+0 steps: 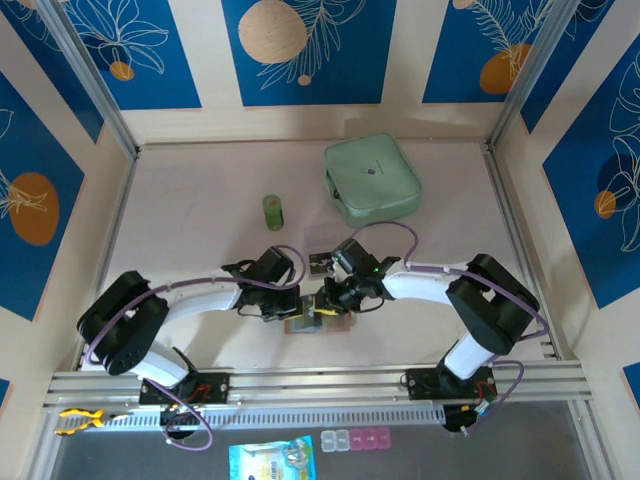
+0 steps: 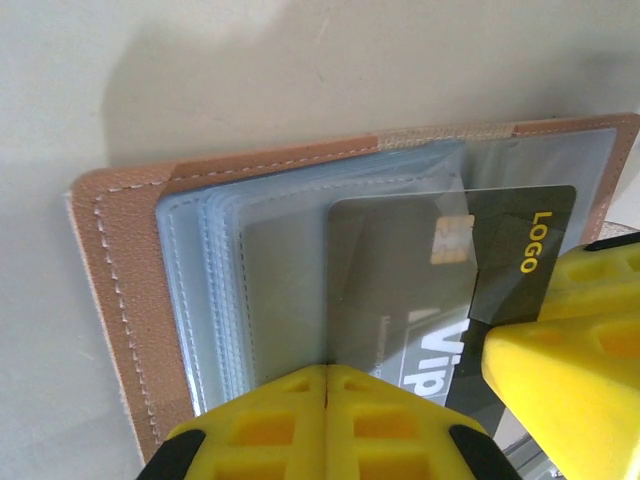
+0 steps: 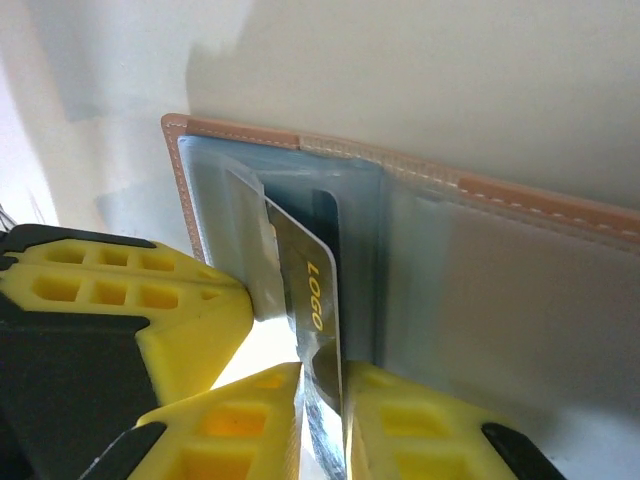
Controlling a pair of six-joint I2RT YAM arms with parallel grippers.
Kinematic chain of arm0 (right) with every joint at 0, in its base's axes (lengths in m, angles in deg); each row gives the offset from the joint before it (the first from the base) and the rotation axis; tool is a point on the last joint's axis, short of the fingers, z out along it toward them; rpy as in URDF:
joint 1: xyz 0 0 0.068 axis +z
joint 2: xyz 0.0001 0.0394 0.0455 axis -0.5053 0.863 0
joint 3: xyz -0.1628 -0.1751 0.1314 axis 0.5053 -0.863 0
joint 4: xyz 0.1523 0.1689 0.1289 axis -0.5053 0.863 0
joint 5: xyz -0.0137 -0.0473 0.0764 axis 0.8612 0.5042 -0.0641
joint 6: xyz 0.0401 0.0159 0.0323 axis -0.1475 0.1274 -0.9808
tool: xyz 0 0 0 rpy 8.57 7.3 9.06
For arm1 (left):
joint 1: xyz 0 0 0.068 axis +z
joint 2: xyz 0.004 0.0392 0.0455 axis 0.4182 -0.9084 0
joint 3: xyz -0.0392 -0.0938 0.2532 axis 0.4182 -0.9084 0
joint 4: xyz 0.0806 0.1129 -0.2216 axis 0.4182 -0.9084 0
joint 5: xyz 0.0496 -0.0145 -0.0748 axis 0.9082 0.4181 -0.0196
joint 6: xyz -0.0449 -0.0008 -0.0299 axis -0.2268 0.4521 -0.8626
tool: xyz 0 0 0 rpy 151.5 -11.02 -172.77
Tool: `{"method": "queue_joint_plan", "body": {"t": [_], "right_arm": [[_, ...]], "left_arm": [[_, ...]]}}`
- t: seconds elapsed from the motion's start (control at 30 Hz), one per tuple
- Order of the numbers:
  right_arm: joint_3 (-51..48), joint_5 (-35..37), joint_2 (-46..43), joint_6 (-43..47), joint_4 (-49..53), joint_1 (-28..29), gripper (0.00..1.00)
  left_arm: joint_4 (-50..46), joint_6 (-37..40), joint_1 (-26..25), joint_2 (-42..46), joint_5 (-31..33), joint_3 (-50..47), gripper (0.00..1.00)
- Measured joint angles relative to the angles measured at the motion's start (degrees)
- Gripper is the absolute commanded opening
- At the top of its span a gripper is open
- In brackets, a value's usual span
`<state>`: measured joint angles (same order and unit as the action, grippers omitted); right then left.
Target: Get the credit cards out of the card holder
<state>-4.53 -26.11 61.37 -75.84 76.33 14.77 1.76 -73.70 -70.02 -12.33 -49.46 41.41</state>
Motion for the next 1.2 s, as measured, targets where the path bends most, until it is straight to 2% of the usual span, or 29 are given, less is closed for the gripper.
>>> {"method": "queue_joint_plan", "body": {"t": [0.37, 0.87, 1.2], "right_arm": [[-0.52, 0.02, -0.22, 0.22, 0.0, -0.76, 0.1], [-1.95, 1.27, -7.23, 3.41, 5.03, -3.52, 0.02], [0.2, 2.19, -10.47, 11.17, 12.55, -6.95, 0.0]], "left_arm": [[0.02, 0.02, 0.0, -0.13, 0.0, 0.11, 0.0], [0.0, 0.02, 0.0, -0.15, -0.17, 0.17, 0.0], [-0.46, 0.09, 0.0, -0.15, -0.22, 0.66, 0.03]]}}
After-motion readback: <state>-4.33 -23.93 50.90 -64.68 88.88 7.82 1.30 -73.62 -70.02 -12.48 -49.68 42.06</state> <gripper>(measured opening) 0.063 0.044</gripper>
